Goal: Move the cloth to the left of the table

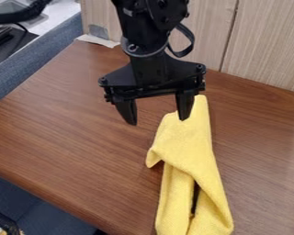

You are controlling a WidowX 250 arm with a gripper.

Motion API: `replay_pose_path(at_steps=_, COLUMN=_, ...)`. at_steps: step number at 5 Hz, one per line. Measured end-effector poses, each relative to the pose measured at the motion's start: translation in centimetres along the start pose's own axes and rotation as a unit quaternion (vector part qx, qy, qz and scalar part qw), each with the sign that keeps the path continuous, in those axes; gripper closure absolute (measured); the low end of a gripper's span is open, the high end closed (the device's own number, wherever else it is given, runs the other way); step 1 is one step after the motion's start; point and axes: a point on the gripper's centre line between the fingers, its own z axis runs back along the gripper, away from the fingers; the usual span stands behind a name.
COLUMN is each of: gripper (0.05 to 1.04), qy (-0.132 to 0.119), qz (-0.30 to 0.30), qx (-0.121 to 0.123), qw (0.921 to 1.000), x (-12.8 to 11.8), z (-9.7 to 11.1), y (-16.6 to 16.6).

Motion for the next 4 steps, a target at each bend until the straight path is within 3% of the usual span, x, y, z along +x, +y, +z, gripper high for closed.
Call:
replay_pose_path(at_steps=1, gripper=0.084, qy=0.010, qz=0.002, qx=0.006, qw=0.9999, x=-0.3, z=-0.6, y=0.1)
replay_pose_path(at_steps=3, gripper=0.084, qy=0.070, qz=-0.018, qx=0.005, qw=0.9974, x=-2.2, z=-5.1, y=-2.0)
replay_pose_path(at_steps=4, gripper=0.084, qy=0.066, qz=-0.033, qx=0.010, qw=0.9972, x=-2.5, z=-6.7, y=-3.2)
